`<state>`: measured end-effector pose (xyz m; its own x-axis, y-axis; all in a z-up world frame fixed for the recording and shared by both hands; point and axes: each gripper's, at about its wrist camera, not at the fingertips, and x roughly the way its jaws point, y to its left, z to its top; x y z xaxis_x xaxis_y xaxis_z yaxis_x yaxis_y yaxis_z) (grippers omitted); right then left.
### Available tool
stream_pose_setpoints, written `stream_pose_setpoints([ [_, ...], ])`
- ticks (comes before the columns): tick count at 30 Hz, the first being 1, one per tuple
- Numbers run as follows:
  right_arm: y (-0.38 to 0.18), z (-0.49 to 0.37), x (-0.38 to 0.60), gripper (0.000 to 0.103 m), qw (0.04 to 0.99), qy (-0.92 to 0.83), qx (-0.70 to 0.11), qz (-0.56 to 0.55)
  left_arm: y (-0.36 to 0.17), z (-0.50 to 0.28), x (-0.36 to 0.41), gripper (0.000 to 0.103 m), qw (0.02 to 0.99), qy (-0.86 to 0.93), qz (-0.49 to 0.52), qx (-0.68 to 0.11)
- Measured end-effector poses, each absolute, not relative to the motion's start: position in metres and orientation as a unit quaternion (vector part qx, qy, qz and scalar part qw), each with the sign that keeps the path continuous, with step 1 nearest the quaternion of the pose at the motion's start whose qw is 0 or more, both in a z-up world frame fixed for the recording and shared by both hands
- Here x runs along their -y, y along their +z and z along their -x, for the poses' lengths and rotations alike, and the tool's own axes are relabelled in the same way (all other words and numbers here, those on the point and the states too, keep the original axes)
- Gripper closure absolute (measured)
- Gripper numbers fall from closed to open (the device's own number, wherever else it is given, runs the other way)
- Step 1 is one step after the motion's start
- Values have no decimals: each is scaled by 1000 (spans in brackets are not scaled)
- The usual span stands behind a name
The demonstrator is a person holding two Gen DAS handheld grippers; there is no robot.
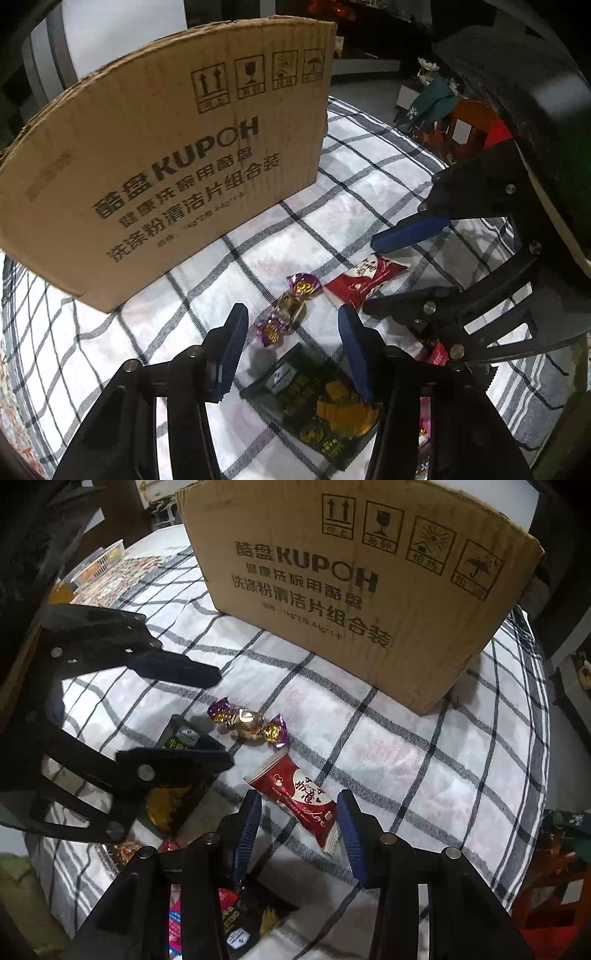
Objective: Organize snacks
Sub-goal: 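Lower left tool onto gold-wrapped candy while right tool grasps red wrapped candy, then carry gold candy with left tool while right tool carries red candy over box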
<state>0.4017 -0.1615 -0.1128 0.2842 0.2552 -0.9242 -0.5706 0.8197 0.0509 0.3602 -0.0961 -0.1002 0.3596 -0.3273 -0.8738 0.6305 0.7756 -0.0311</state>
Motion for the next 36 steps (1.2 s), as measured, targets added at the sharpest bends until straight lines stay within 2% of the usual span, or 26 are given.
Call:
stream_pose_setpoints([
  [13, -123, -413, 155, 60, 774, 289, -541, 156, -110, -369, 94, 65, 800, -296, -146, -501],
  [14, -125, -414, 154, 60, 773, 289, -544, 155, -112, -369, 95, 68, 800, -296, -146, -502],
  [18, -126, -412, 154, 76, 776, 289, -544, 135, -114, -370, 98, 81, 799, -296, -143, -504],
  [19, -125, -412, 154, 76, 779, 285, -543, 132, -115, -369, 98, 83, 798, -298, -142, -505],
  [36, -96, -399, 175, 78, 827, 219, -515, 54, -83, -345, 90, 86, 830, -265, -105, -479],
])
